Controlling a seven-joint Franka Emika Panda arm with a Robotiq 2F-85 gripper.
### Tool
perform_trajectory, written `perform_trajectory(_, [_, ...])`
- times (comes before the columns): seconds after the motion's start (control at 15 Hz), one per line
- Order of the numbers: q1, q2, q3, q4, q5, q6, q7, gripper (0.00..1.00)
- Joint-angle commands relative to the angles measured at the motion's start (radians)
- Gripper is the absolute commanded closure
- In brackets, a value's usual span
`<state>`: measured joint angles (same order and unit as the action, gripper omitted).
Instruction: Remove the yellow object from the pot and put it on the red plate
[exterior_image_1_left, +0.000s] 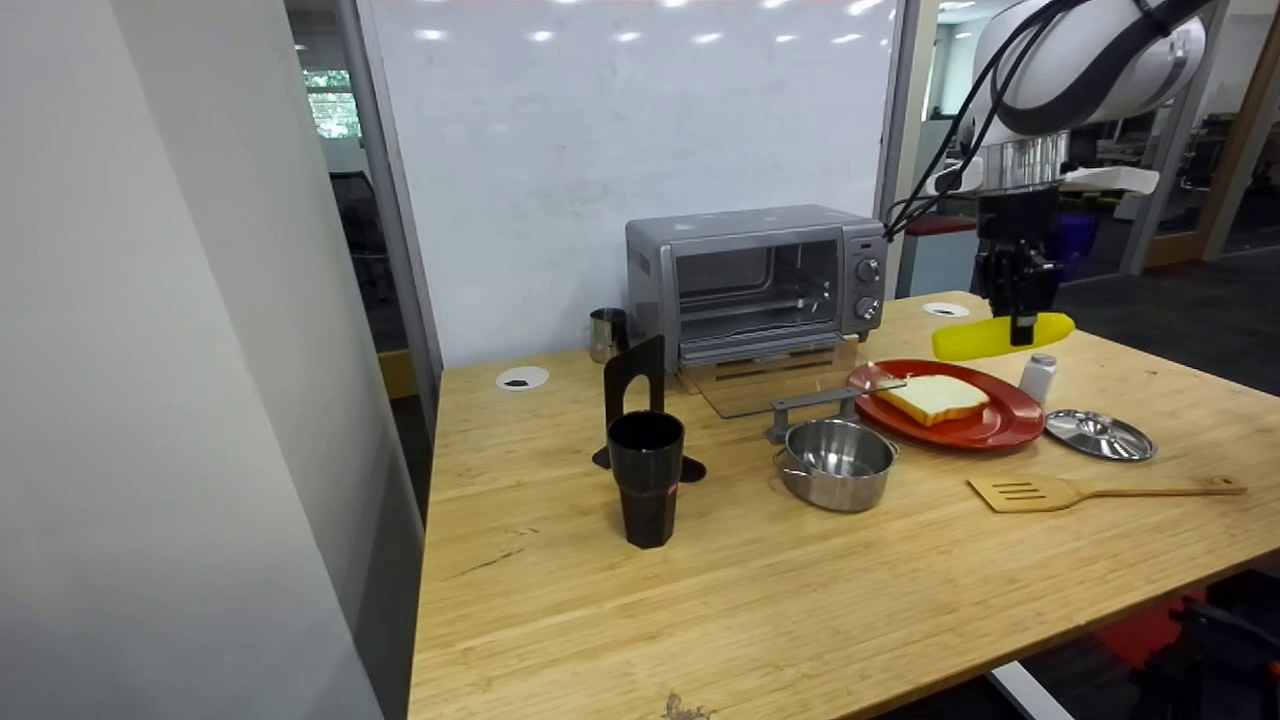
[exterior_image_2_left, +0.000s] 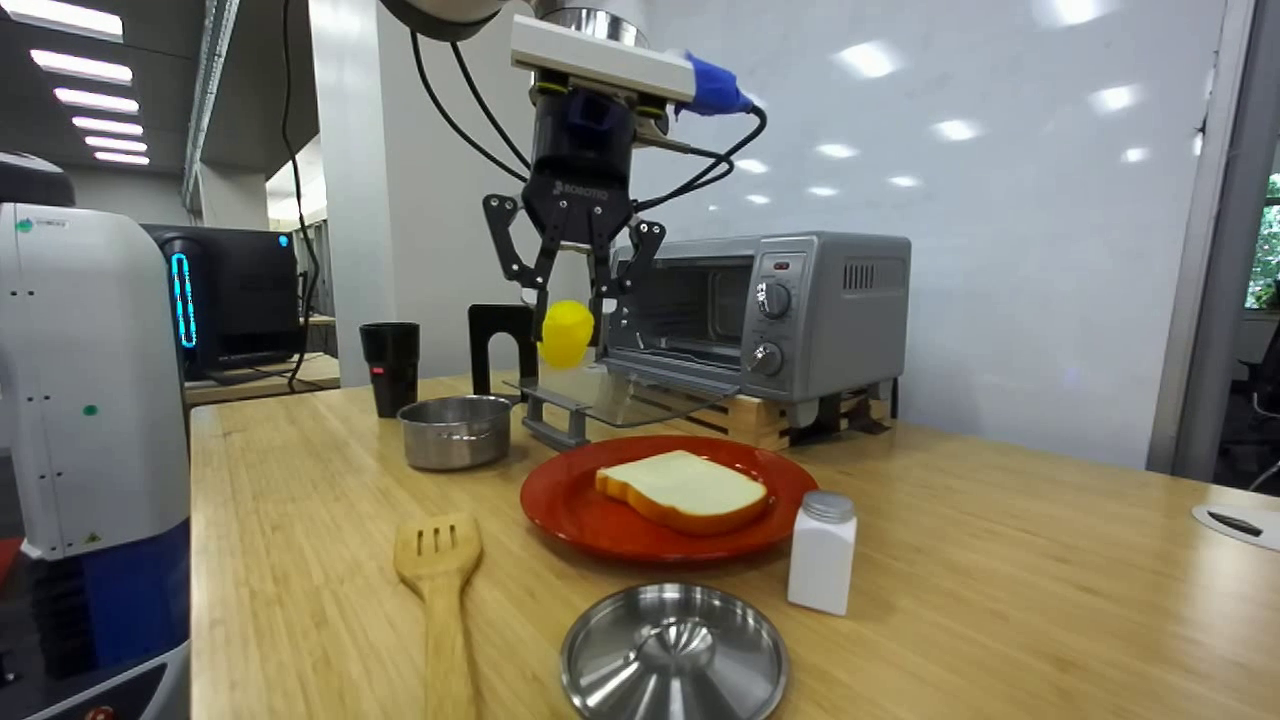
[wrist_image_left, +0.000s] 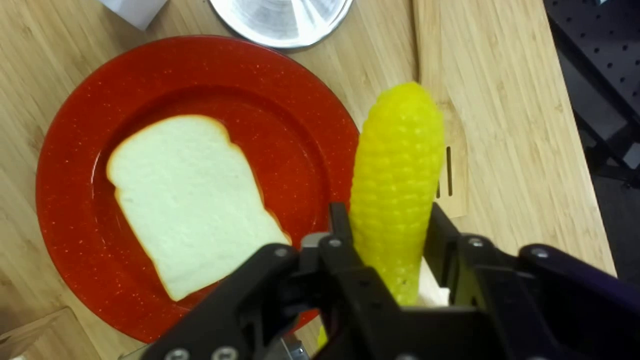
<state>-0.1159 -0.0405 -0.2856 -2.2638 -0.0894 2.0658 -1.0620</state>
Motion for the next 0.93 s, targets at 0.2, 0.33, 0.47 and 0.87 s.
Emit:
perform_trajectory(0.2, [-0.024, 0.032, 0.043, -0.018, -0.042, 0.015, -0.016, 0.86])
perform_trajectory(0.33, [-0.026, 0.055, 0.050, -0.026, -0.086, 0.029, -0.017, 0.86])
perform_trajectory(0.47, [-0.030, 0.082, 0.053, -0.033, -0.147, 0.057, 0.001, 0.86])
perform_trajectory(0.87, [-0.044, 0.160, 0.046, -0.072, -0.380, 0.296, 0.148, 0.86])
